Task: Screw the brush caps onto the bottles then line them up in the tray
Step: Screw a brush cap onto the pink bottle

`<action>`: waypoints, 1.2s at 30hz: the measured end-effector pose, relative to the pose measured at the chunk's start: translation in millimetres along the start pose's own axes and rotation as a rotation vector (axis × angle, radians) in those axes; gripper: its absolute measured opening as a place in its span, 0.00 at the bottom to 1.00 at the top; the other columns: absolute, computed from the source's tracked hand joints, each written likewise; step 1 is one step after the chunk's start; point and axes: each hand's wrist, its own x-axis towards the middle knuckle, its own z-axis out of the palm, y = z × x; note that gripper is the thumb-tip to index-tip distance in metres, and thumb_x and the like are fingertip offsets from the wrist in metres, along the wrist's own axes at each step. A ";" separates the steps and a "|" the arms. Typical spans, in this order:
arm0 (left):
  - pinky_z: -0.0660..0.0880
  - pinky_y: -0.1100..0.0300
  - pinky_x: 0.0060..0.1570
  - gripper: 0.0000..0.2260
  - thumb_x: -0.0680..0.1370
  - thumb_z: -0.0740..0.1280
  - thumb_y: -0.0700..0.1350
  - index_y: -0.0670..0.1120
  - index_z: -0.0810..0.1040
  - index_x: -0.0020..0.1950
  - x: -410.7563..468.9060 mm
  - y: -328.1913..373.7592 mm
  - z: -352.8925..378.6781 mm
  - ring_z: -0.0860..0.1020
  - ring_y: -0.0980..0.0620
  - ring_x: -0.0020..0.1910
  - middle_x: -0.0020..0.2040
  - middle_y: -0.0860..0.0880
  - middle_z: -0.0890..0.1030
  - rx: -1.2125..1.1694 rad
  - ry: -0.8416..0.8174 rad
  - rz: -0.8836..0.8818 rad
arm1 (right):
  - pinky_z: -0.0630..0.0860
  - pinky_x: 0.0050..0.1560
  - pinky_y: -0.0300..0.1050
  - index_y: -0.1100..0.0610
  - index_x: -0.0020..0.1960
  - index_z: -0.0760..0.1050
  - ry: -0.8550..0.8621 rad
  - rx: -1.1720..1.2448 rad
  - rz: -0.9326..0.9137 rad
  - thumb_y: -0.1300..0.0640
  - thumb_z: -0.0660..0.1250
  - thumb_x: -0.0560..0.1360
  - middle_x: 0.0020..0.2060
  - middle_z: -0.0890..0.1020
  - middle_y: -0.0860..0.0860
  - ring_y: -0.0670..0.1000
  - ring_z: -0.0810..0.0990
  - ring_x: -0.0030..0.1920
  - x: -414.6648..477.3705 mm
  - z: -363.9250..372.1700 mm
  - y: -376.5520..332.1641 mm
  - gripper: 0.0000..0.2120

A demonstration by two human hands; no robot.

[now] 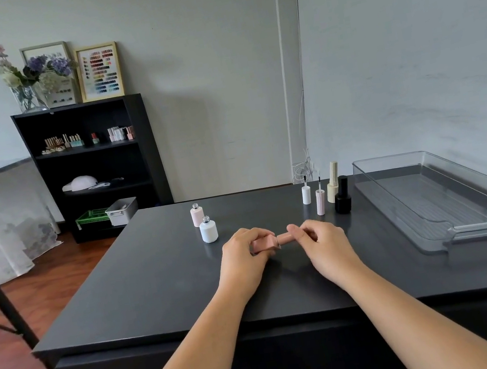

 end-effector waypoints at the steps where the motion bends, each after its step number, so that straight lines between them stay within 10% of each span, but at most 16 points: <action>1: 0.69 0.70 0.43 0.13 0.70 0.72 0.39 0.58 0.80 0.43 0.1 0.2 -0.2 0.74 0.58 0.43 0.43 0.54 0.78 -0.002 -0.004 -0.001 | 0.66 0.30 0.40 0.56 0.37 0.77 0.015 -0.025 0.032 0.40 0.60 0.76 0.26 0.73 0.48 0.48 0.70 0.29 0.4 -0.3 -0.9 0.21; 8: 0.69 0.71 0.43 0.13 0.69 0.72 0.39 0.59 0.80 0.43 0.9 -0.9 -0.6 0.74 0.59 0.43 0.43 0.55 0.77 0.002 0.002 -0.008 | 0.69 0.36 0.26 0.49 0.47 0.77 0.008 0.170 -0.036 0.54 0.65 0.76 0.36 0.79 0.44 0.37 0.75 0.37 -1.0 -2.9 -1.3 0.03; 14: 0.71 0.66 0.47 0.17 0.68 0.72 0.38 0.63 0.78 0.41 0.0 0.7 0.5 0.75 0.59 0.45 0.44 0.55 0.78 0.002 -0.018 0.008 | 0.66 0.30 0.36 0.55 0.33 0.75 0.063 0.059 0.063 0.42 0.62 0.76 0.26 0.74 0.48 0.46 0.70 0.28 1.9 -1.5 -0.4 0.20; 19: 0.71 0.67 0.45 0.16 0.70 0.72 0.38 0.61 0.79 0.41 0.4 0.3 -0.3 0.75 0.59 0.44 0.43 0.56 0.77 0.007 0.014 0.008 | 0.68 0.33 0.29 0.49 0.44 0.78 -0.014 0.122 -0.054 0.52 0.65 0.75 0.32 0.78 0.46 0.40 0.73 0.32 -1.5 -2.9 -1.9 0.03; 25: 0.72 0.66 0.46 0.13 0.69 0.72 0.38 0.57 0.81 0.44 0.5 1.1 0.4 0.75 0.58 0.45 0.44 0.55 0.78 0.023 -0.003 0.016 | 0.66 0.28 0.39 0.54 0.37 0.80 0.003 -0.025 0.075 0.40 0.60 0.76 0.25 0.74 0.48 0.47 0.72 0.27 1.6 -1.3 -2.9 0.21; 30: 0.70 0.69 0.44 0.14 0.70 0.72 0.38 0.59 0.81 0.43 0.6 0.8 -0.2 0.75 0.59 0.44 0.44 0.57 0.77 0.009 0.008 -0.003 | 0.69 0.34 0.26 0.50 0.45 0.77 -0.036 0.109 -0.064 0.55 0.66 0.75 0.33 0.78 0.43 0.37 0.74 0.33 -2.2 -2.3 -3.0 0.02; 36: 0.71 0.68 0.45 0.13 0.70 0.71 0.38 0.57 0.81 0.46 0.4 1.6 0.7 0.75 0.58 0.45 0.44 0.56 0.78 0.037 0.013 0.032 | 0.65 0.28 0.38 0.54 0.35 0.78 -0.028 -0.046 0.058 0.40 0.58 0.77 0.23 0.73 0.47 0.46 0.72 0.27 1.4 -1.7 -4.5 0.23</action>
